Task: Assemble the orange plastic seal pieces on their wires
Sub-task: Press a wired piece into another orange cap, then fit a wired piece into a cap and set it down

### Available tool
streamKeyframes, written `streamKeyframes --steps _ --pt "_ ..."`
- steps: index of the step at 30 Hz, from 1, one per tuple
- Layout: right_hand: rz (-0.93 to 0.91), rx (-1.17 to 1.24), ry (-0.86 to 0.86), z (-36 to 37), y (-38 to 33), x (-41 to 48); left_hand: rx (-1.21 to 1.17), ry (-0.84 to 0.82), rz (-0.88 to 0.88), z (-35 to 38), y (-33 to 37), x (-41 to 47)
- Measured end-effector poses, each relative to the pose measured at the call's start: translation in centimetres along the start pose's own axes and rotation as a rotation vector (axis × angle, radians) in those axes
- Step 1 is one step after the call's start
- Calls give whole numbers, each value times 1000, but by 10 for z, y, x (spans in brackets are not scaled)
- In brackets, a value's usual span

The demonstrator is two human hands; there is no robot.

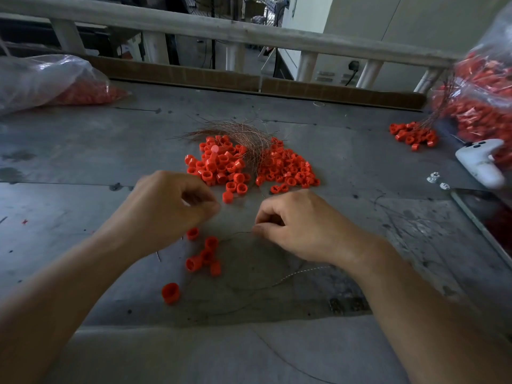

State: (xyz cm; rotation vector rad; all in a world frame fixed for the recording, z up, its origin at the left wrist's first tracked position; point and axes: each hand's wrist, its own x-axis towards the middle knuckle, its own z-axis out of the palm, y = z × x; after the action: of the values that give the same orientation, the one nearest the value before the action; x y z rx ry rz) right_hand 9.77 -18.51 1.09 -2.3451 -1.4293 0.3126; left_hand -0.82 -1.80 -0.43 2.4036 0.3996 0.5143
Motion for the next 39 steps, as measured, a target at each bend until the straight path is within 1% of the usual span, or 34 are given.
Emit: streamKeyframes --steps 3,5,9,14,20,23,25,28,31,33,36,39 --pt "9 7 39 -3 2 -1 80 163 -68 -2 -10 8" --pt "15 22 65 -4 2 -1 146 202 -125 0 -19 13" --pt "16 23 87 -4 2 -1 204 150 -195 5 -29 21" --pt "21 19 112 -4 4 1 281 119 -157 8 -28 22" --pt "34 15 121 -5 7 3 240 124 -116 5 -27 23" --pt "56 7 128 -5 10 5 233 186 -117 5 -27 23" --pt "71 2 148 -6 12 5 150 230 -143 4 -26 22" --pt "95 4 204 -6 17 9 30 250 -121 4 -20 19" --pt "100 -1 303 -3 22 16 2 220 -86 7 -14 15" --pt "82 -37 339 0 26 22 9 206 -62 9 -11 13" --pt "60 -84 320 6 27 32 3 199 -25 8 -6 11" --pt "14 -128 264 13 26 39 2 190 -16 8 -3 9"
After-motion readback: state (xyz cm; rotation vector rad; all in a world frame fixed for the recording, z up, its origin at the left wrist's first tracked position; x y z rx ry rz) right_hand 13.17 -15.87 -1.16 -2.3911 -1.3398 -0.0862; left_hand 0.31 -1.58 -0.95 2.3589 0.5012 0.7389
